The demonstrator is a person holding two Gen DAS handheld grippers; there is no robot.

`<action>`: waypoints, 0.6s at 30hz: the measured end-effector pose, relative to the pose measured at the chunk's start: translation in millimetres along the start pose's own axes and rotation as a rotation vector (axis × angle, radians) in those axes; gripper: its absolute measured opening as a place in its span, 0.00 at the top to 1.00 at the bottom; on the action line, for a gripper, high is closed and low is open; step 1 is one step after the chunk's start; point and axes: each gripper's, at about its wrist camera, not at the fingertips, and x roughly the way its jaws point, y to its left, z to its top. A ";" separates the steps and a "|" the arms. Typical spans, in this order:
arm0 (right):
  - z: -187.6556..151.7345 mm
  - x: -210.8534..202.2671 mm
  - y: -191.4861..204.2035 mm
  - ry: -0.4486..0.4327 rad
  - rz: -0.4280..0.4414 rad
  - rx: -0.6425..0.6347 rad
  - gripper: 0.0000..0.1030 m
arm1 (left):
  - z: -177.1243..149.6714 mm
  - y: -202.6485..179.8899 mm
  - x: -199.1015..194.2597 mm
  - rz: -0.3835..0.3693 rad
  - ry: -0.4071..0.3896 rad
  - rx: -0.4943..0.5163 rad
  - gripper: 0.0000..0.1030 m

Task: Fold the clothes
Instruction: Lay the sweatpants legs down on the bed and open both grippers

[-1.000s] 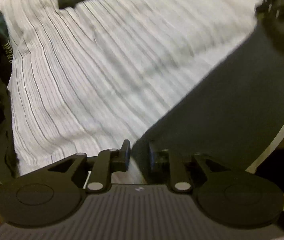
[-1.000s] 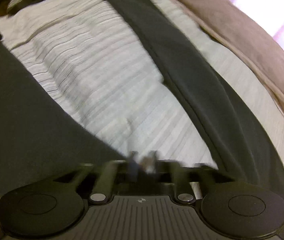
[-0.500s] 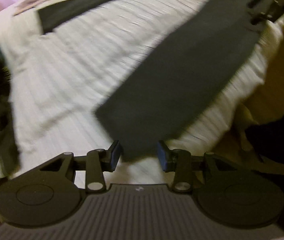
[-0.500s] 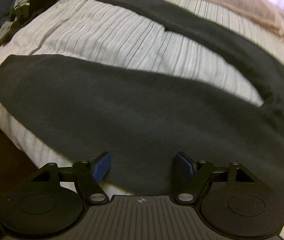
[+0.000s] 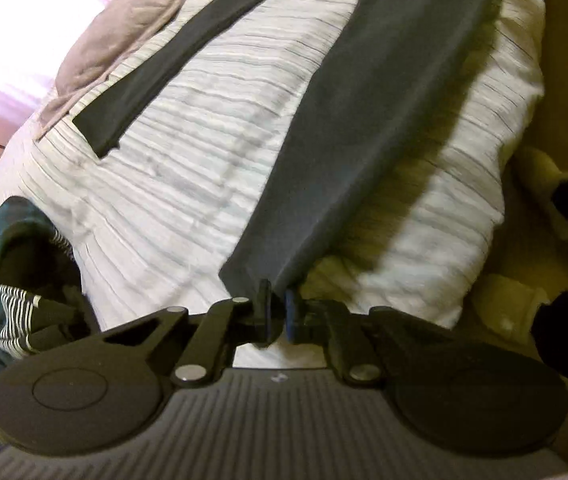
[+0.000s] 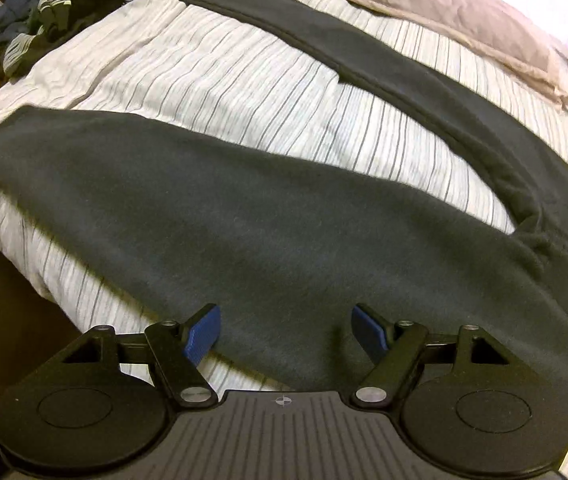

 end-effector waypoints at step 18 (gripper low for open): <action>5.8 -79.5 -31.4 -0.040 -0.158 0.240 0.27 | 21.1 41.1 -22.2 -0.073 0.005 -0.118 0.80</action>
